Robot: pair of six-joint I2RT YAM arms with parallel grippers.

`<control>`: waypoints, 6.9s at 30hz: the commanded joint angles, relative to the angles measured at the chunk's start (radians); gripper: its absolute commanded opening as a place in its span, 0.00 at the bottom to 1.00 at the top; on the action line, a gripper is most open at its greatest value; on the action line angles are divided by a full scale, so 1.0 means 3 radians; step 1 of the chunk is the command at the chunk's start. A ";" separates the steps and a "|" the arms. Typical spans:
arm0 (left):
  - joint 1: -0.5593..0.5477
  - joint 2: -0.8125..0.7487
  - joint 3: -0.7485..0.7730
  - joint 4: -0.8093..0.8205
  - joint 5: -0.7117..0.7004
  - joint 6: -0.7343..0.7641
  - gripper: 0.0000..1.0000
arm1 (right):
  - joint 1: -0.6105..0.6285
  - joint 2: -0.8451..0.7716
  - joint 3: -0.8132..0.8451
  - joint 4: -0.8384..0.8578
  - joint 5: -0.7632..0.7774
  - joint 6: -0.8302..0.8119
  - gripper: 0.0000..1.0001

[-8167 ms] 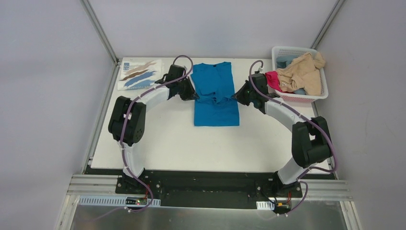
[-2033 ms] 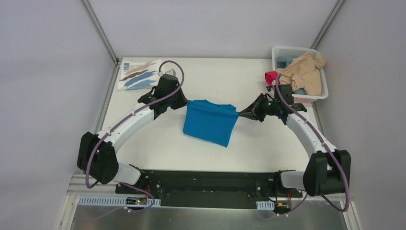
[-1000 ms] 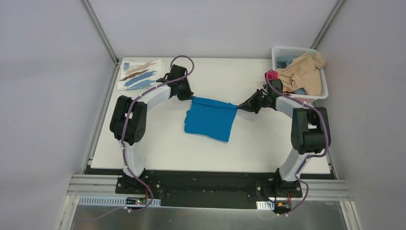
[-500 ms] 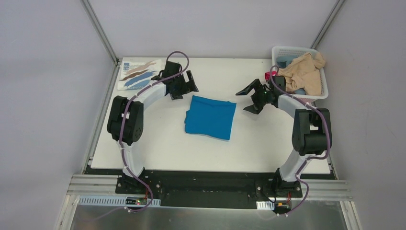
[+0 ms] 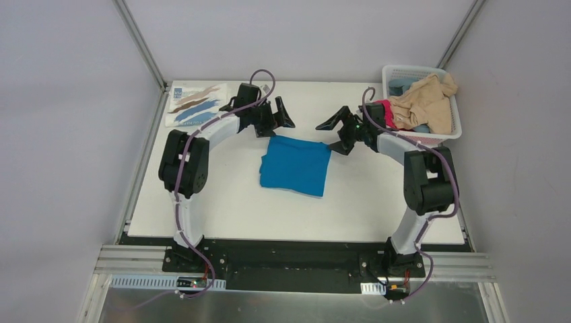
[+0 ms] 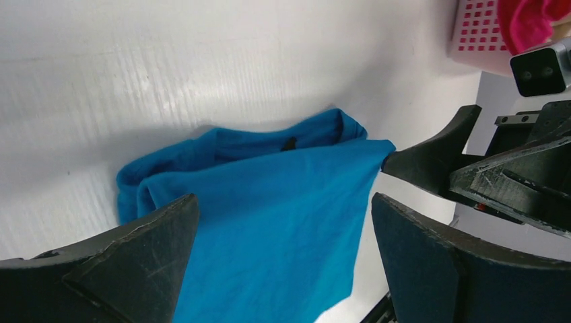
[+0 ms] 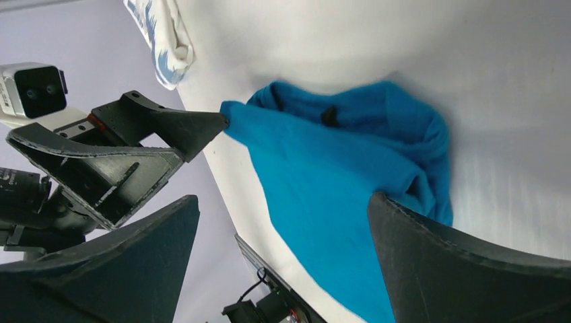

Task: Fold and stack the t-shirts
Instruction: Put the neatly folded tshirt into the corner of the board with the left arm, then reset both arms

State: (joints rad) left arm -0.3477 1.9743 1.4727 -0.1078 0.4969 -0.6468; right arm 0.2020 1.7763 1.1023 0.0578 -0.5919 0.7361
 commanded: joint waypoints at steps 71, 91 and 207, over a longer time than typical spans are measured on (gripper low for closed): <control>-0.0725 0.0441 -0.0258 -0.1189 -0.1734 0.0070 0.39 | -0.0043 -0.2574 -0.1125 -0.1262 0.2062 -0.0871 0.99; -0.0609 0.0666 0.1108 -0.1473 -0.3822 0.1668 0.00 | -0.0046 -0.2830 -0.1263 -0.1153 0.2365 -0.1129 0.99; 0.1308 0.0620 0.2177 -0.0852 -0.2570 0.2012 0.99 | -0.0046 -0.2658 -0.1238 -0.1117 0.2821 -0.1108 0.99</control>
State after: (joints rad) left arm 0.0467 2.3569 2.2017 -0.3691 -0.3653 0.1123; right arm 0.1905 1.0103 0.7055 -0.2703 0.2253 0.3851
